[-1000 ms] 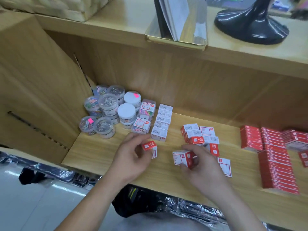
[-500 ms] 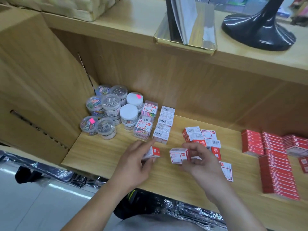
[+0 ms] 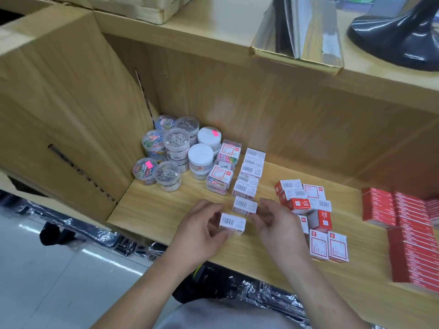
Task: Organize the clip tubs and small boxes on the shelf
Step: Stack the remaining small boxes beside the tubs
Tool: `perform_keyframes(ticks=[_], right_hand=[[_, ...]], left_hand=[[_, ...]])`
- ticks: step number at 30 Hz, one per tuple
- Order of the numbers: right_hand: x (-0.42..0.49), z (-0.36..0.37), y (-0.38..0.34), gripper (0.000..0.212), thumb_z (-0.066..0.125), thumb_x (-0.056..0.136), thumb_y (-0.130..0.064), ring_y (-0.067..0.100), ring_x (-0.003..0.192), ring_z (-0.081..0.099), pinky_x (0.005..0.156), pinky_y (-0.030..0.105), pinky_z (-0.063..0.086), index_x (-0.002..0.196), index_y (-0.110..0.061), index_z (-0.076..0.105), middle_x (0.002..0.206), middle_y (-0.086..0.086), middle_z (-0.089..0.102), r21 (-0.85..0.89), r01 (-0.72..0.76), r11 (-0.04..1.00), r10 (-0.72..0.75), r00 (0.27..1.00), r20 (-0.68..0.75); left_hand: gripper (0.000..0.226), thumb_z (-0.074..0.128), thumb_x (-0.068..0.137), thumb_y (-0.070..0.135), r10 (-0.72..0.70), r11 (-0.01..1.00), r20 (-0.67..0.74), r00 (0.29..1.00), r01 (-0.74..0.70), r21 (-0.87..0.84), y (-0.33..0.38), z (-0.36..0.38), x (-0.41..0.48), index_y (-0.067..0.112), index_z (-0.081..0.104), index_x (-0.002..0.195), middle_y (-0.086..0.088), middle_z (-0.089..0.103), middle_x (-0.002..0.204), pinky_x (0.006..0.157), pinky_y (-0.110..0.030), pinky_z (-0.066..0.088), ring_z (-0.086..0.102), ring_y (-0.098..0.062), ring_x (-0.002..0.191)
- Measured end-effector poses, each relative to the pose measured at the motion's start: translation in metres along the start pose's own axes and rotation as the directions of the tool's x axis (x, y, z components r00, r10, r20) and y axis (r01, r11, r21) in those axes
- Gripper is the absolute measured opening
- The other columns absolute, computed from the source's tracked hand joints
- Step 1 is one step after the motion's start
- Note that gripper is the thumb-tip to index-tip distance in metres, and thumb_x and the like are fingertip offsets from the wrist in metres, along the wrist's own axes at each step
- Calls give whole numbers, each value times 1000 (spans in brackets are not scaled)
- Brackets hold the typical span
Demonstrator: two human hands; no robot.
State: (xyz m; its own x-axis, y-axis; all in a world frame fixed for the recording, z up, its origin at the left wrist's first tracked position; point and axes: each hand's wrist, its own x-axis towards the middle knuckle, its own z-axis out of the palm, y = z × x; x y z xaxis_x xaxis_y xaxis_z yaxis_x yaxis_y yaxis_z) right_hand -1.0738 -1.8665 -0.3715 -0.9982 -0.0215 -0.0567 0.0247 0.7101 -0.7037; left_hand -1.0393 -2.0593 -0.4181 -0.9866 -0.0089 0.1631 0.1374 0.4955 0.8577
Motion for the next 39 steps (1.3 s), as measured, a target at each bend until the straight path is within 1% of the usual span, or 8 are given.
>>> perform_keyframes(ticks=[4,8,13,19,26,32,35,39], right_hand=[[1,-7,1,16,61,93,-27,15,71,67,69,35,55,87,-21,75,73,-6,73,-76,-68,995,77,990,115],[-3,-3,-2,30,46,90,-27,1,87,65,79,25,53,103,-38,71,94,-14,74,14,7,1000,-11,963,270],[-3,0,6,10,60,87,-35,5,70,57,67,22,46,96,-35,66,83,-8,60,7,34,999,-35,960,279],[1,9,9,38,56,98,-31,14,94,55,76,21,35,135,-33,49,91,-15,45,-111,146,983,-107,948,299],[5,13,11,40,50,102,-29,25,103,58,78,31,42,141,-25,44,99,-2,51,-120,134,984,-92,948,303],[-7,-5,8,20,63,94,-35,18,84,62,79,34,50,107,-20,67,88,-1,61,-71,77,994,-55,961,272],[-22,-35,19,26,68,91,-37,13,60,55,64,31,49,95,-11,71,68,1,64,0,19,1000,-19,975,220],[-36,-80,46,15,69,89,-38,10,52,48,55,29,42,83,-24,72,57,-9,58,27,-80,996,78,995,67]], left_hand=[[57,82,78,37,2,1000,14,1000,-3,31,0,10,1,40,60,130,18,51,100,75,-29,59,64,-9,88],[71,72,86,39,38,964,44,998,-49,261,2,12,9,39,42,151,16,43,93,72,-26,52,54,-8,85],[59,64,91,38,17,960,58,998,-32,280,0,11,16,41,47,148,11,49,94,73,-31,53,57,-10,88],[43,57,96,38,25,954,65,998,-43,297,-1,13,16,39,55,138,9,53,95,71,-36,54,59,-13,88],[40,56,97,43,14,942,39,999,-26,336,2,13,17,43,53,137,11,51,92,65,-34,53,58,-12,85],[35,73,83,27,-42,993,-101,994,52,102,1,13,2,35,65,115,17,55,93,70,-35,56,60,-3,77],[25,71,84,18,-38,998,-176,984,47,46,16,9,-7,30,66,106,15,58,94,71,-33,54,62,-11,80],[15,67,90,9,209,969,56,976,-215,123,68,24,0,20,68,101,11,58,97,71,-28,50,61,-9,84]])
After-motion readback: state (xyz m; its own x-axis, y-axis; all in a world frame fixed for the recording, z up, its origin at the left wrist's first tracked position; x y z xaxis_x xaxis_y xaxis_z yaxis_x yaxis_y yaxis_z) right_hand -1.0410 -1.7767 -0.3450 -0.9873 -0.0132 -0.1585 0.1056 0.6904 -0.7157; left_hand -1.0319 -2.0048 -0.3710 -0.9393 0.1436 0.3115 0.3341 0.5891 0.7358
